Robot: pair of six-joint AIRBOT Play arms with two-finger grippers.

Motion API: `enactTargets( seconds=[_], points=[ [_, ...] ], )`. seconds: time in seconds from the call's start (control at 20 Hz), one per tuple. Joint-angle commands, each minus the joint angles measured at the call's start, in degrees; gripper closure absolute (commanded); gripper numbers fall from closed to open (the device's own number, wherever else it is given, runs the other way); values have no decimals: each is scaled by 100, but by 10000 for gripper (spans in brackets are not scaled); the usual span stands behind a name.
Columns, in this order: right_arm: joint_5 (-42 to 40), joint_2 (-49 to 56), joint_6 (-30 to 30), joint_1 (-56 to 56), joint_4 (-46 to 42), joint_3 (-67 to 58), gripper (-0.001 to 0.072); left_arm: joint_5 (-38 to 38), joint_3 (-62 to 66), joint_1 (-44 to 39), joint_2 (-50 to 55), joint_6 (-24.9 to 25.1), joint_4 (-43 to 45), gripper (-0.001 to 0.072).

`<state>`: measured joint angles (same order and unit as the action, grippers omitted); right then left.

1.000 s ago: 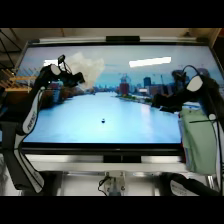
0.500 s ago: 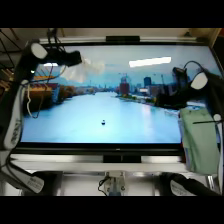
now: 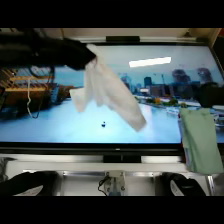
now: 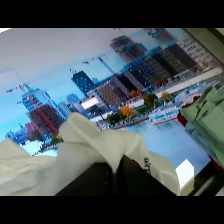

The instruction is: Fold the shirts.

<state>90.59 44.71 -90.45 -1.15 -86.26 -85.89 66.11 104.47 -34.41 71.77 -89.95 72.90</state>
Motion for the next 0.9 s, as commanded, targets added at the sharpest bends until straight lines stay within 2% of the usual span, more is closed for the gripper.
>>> enactTargets(
  seconds=[0.0, 0.1, 0.2, 0.25, 0.3, 0.35, 0.4, 0.45, 0.55, 0.6, 0.65, 0.85],
  points=[
    [605, -457, -188, -4, 68, 46, 165, -479, -1054, -782, -39, -658, 468, 676],
    [538, -457, -188, -4, 197, 562, 165, -1132, -1759, -1012, 243, -1082, 442, 676],
    [267, -455, -197, -4, 310, 1375, 165, -1360, -2118, -1154, 675, -1213, 225, 669],
    [50, -452, -251, -4, 428, 1812, 164, -1237, -2124, -1169, 898, -1182, -11, 509],
    [-225, -452, -319, -4, 647, 2269, 159, -1040, -2116, -1147, 1058, -1040, -269, 121],
    [-501, -452, -350, -4, 935, 2669, 80, -706, -2116, -1062, 1097, -964, -306, -8],
    [-734, -452, -352, -4, 1235, 2973, 79, -149, -2085, -892, 1064, -798, -243, -9],
    [-955, -452, -350, -4, 1495, 3224, 79, 717, -2000, -634, 999, -544, -4, -8],
    [-1488, -450, -350, -4, 1862, 3659, 79, 2057, -2004, -74, 750, -350, 1244, -8],
    [-1742, -444, -352, -4, 1956, 3840, 79, 2275, -2100, 236, 588, -358, 1799, -8],
    [-1923, -400, -354, -7, 2055, 3995, 79, 2269, -2271, 629, 415, -420, 1945, -8],
    [-2586, 284, -280, -385, 2109, 4234, 79, 1539, -3523, 1906, 195, -682, 909, -8]
  ],
)
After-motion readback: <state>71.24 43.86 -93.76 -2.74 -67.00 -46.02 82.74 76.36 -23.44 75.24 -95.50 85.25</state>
